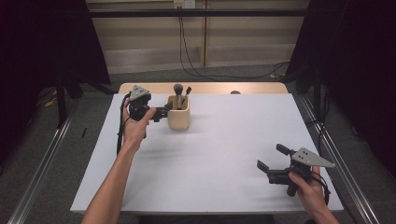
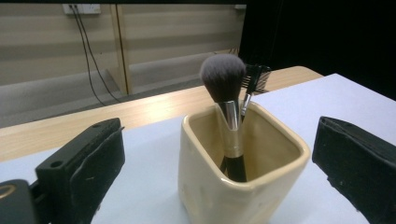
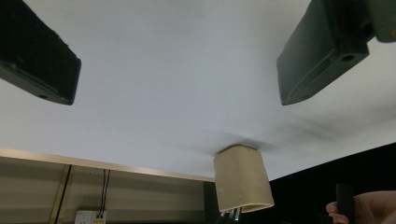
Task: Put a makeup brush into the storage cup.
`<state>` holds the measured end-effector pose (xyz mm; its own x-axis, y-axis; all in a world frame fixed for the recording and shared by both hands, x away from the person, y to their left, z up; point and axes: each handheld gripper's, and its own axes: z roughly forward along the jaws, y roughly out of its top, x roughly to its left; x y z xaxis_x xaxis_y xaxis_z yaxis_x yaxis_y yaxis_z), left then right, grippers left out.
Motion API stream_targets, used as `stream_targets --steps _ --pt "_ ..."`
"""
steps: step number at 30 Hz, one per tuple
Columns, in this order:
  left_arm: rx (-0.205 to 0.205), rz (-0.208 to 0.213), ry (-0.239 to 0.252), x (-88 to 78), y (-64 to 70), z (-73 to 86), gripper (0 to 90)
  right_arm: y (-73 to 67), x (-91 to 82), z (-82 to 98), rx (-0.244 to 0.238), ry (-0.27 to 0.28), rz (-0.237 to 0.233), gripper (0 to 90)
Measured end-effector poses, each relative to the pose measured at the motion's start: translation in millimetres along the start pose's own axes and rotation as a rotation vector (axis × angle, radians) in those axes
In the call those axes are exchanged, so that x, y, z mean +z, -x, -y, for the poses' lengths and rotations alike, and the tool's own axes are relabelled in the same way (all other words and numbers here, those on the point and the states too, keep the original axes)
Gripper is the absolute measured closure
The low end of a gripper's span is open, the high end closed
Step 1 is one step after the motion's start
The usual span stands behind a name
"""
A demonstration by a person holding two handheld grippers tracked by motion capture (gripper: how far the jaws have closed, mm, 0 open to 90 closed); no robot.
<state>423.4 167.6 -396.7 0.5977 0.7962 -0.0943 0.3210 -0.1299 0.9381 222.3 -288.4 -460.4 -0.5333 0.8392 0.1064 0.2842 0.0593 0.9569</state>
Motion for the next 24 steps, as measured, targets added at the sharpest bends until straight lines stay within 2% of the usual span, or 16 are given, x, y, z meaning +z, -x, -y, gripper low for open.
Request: stream_targets --steps 1,3,5,11,14,15,18,24 --pt "0.012 0.009 0.002 -2.1 -0.3 1.6 3.0 -0.2 0.1 -0.1 0.0 -0.003 -0.001 0.0" --pt "-0.007 0.009 0.007 -4.4 0.7 3.9 2.8 -0.5 0.4 0.0 0.003 -0.005 0.001 0.0" --pt "-0.007 0.01 0.013 -7.2 1.2 5.3 2.6 -0.2 0.5 0.3 0.007 -0.004 0.005 0.0" --pt "0.007 0.018 0.026 -19.6 5.9 3.8 2.3 -1.6 -4.3 -0.2 0.005 0.002 0.025 0.0" --pt "0.035 0.023 0.032 -27.2 8.2 3.2 2.3 -1.7 -7.0 -0.5 0.005 0.007 0.037 0.0" --pt "0.029 0.023 0.04 -29.5 9.0 3.2 2.3 -1.8 -7.3 -0.5 0.007 0.008 0.041 0.0" --pt "0.035 -0.003 0.062 -35.8 10.2 5.2 2.4 -1.0 -7.4 -1.0 0.006 0.014 0.054 0.0" --pt "0.05 0.022 0.073 -47.4 16.3 13.4 2.4 0.6 -8.3 -0.5 0.018 0.015 0.058 0.0"
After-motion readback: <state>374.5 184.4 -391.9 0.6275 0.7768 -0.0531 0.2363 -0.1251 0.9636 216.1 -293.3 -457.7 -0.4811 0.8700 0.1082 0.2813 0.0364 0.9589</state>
